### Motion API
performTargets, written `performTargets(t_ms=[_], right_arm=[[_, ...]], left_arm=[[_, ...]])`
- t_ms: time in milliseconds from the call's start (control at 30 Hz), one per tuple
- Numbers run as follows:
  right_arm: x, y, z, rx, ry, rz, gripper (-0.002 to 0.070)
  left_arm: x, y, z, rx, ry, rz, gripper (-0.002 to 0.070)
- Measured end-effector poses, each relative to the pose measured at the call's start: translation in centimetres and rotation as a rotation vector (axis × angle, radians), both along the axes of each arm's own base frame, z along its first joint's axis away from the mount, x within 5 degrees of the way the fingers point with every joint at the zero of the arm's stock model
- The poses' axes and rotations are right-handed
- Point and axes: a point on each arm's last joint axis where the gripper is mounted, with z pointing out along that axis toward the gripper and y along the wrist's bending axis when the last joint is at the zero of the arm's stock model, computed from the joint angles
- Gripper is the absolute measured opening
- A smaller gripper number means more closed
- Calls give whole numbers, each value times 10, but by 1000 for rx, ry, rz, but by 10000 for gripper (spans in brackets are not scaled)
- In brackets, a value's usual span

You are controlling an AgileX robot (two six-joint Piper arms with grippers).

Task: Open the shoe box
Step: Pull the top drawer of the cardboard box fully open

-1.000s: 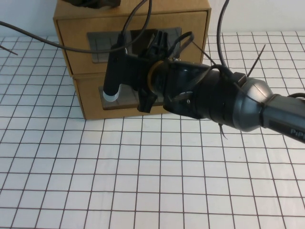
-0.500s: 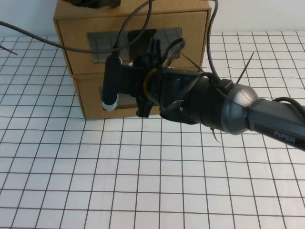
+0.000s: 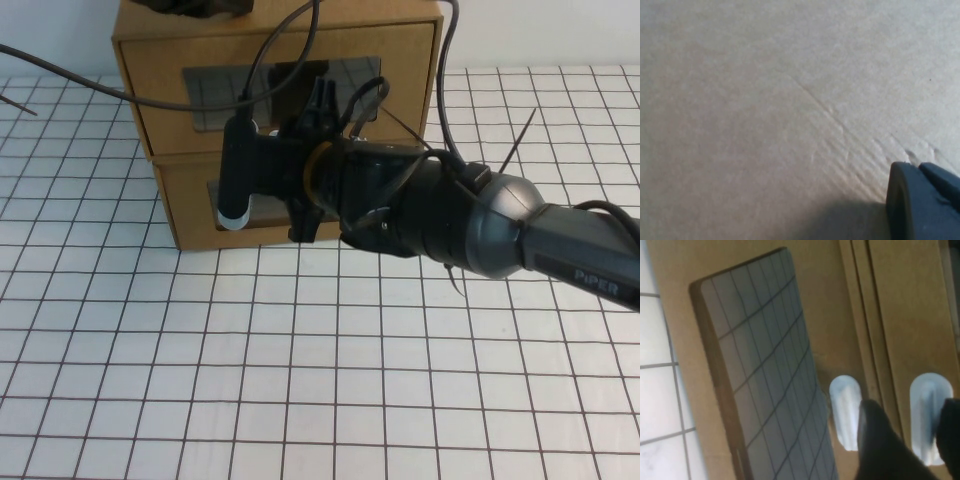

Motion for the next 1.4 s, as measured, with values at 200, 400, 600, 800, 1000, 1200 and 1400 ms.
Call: performTargets(t_ms=[200,400,600,800,1000,1200,1400], right_arm=[[1,-1,1,-20,-21,7,193],[3,-1,0,-80,-67,17,182],[7,-2,-3,-113,-104,-1,182],[8,-3,-3,-88,-102,-25,181],[-1,6,-5,-102,-106,-24,181],[-5,13,-13,-140,-119,-18,181],[-1,14,-15,-95,-152,-67,157]], left_arm=[[0,0,0,0,0,0,-2],[0,0,0,0,1,-1,-2],[0,0,0,1,3,-2,-2],[0,0,0,2,2,-3,-2],[0,0,0,4,2,-5,-2],[-1,0,0,5,4,-7,-2],[-1,0,0,7,2,-9,-2]])
